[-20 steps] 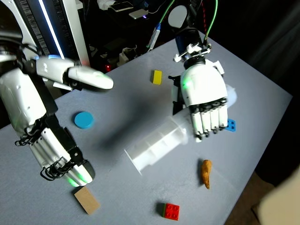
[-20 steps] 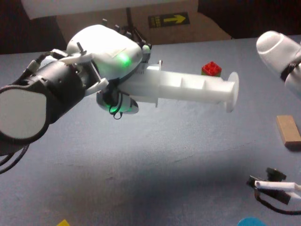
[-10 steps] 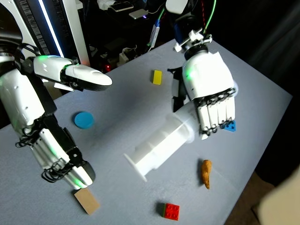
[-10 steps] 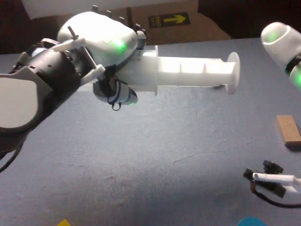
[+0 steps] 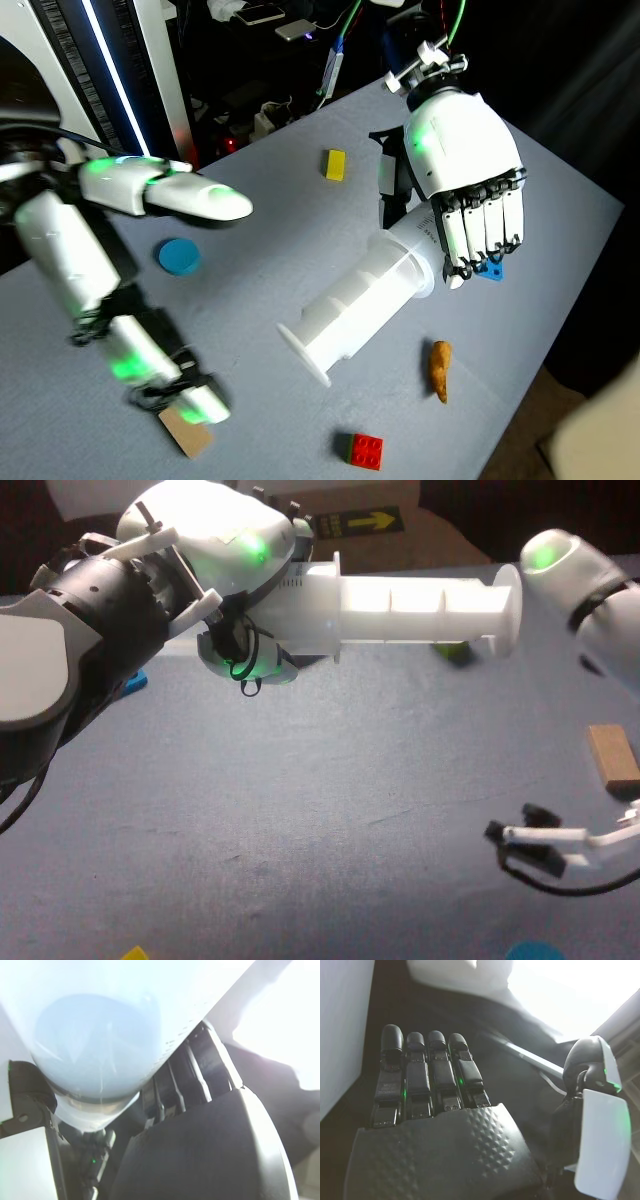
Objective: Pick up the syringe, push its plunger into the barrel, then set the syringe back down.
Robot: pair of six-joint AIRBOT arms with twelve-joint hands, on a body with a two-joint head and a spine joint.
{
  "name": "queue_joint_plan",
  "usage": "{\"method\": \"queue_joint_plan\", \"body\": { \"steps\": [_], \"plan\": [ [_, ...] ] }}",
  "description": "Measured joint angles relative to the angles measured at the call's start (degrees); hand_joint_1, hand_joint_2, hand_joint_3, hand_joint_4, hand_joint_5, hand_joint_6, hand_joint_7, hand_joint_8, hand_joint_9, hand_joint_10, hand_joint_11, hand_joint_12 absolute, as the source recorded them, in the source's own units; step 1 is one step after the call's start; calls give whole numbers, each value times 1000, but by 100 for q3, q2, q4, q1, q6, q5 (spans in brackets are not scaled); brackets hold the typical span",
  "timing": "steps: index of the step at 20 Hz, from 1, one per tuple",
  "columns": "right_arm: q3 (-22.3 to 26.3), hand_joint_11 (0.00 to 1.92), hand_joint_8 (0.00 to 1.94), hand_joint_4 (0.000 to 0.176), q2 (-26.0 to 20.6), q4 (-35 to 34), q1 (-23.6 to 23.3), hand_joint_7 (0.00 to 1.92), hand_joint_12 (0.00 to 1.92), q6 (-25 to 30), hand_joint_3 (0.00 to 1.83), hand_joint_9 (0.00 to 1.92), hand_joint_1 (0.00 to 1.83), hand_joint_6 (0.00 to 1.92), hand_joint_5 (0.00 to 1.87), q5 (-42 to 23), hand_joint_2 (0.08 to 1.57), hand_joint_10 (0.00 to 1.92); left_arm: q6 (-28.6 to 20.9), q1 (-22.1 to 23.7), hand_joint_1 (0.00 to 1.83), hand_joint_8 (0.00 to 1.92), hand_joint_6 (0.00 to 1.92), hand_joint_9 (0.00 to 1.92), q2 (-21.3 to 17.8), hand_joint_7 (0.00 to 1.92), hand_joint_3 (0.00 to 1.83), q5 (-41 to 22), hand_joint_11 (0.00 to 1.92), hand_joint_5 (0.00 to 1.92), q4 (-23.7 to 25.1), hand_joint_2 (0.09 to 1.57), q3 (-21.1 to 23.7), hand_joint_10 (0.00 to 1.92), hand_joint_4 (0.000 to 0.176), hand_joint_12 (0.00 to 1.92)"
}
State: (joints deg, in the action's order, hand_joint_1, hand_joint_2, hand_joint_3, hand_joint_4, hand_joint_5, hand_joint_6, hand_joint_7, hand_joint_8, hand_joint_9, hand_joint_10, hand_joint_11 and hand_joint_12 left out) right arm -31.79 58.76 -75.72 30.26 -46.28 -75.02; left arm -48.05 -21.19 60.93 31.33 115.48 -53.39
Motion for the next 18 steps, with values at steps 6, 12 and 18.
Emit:
{"method": "queue_joint_plan", "body": {
  "steps": [6,12,18],
  "plan": [
    [-264,0,3,0,232,122,-7,146,619,87,2,136,215,4,148,79,877,2,9,7,1484,1296,941,764,42,744,1,313,764,842,-116,1175,118,1422,0,1685],
    [-485,0,1,0,417,328,-98,134,643,291,1,130,191,1,135,225,882,1,22,7,1382,1360,978,763,76,739,1,278,756,845,-111,1195,136,1525,0,1574],
    [-715,0,6,0,610,328,-157,135,612,511,0,127,198,6,137,483,881,6,83,44,1482,1331,940,749,76,714,0,348,724,847,-153,1185,105,1447,0,1728]
  ]
}}
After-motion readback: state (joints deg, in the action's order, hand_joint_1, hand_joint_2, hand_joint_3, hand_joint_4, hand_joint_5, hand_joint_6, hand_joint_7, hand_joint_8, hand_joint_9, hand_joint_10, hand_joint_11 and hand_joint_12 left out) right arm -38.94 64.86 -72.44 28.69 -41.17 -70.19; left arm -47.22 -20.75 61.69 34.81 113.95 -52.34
